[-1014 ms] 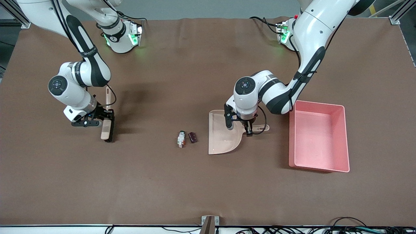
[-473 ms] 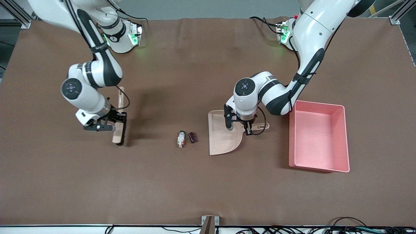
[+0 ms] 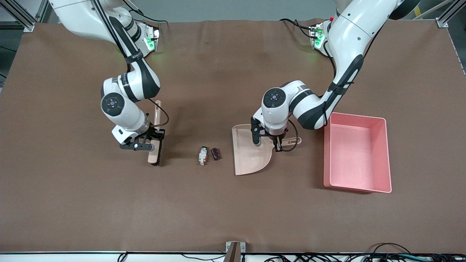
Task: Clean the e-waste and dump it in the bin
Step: 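Slide the dustpan toward the parts while the right gripper carries the brush over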
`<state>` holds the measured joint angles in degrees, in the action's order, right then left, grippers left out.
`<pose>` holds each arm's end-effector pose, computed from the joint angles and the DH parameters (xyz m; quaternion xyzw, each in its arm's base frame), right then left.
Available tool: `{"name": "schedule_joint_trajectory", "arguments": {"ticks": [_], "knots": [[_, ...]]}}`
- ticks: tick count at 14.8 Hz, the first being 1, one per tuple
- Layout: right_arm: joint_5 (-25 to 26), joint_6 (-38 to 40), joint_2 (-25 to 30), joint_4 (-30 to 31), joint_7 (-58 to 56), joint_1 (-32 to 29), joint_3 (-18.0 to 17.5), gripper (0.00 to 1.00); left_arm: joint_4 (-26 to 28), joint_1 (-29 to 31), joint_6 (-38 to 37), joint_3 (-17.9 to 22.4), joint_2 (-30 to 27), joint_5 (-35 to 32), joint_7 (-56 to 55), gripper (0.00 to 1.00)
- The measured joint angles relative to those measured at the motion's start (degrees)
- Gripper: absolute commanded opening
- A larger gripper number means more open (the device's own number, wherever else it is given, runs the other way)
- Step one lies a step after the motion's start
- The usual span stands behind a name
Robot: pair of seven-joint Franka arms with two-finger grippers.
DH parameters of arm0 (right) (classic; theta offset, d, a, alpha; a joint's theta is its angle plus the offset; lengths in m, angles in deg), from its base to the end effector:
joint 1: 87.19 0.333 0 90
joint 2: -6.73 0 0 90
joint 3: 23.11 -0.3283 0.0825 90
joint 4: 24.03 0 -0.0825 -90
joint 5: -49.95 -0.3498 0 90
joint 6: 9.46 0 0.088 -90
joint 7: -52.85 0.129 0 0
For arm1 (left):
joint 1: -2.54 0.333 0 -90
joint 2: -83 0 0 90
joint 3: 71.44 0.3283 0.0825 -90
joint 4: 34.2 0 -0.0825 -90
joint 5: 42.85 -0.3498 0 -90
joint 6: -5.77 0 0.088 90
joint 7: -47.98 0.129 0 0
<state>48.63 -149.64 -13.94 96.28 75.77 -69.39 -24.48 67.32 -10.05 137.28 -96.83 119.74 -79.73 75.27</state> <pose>0.5323 0.1852 0.2611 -0.9990 0.0423 0.0106 0.0083 0.5331 -0.3544 0.2351 -0.7256 0.6801 -0.0009 0.1050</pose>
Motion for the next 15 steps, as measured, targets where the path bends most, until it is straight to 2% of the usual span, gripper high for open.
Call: {"name": "schedule_joint_trajectory", "arguments": {"ticks": [2, 8, 15], "knots": [[-1.0, -0.1, -1.8, -1.7, 2.5, 1.5, 0.0, 0.01, -0.5, -0.2, 0.0, 0.0, 0.2, 0.0, 0.1, 0.15], [-8.6, -0.1, -6.6, -7.9, 3.2, 5.4, 0.0, 0.01, -1.2, -1.4, -0.2, 0.0, 0.5, -2.3, 2.0, 0.15], [-8.8, -0.1, -11.2, -13.1, 6.3, 8.4, 0.0, 0.01, -4.3, -3.4, -3.3, 0.0, 2.5, -3.3, 2.2, 0.14]]}}
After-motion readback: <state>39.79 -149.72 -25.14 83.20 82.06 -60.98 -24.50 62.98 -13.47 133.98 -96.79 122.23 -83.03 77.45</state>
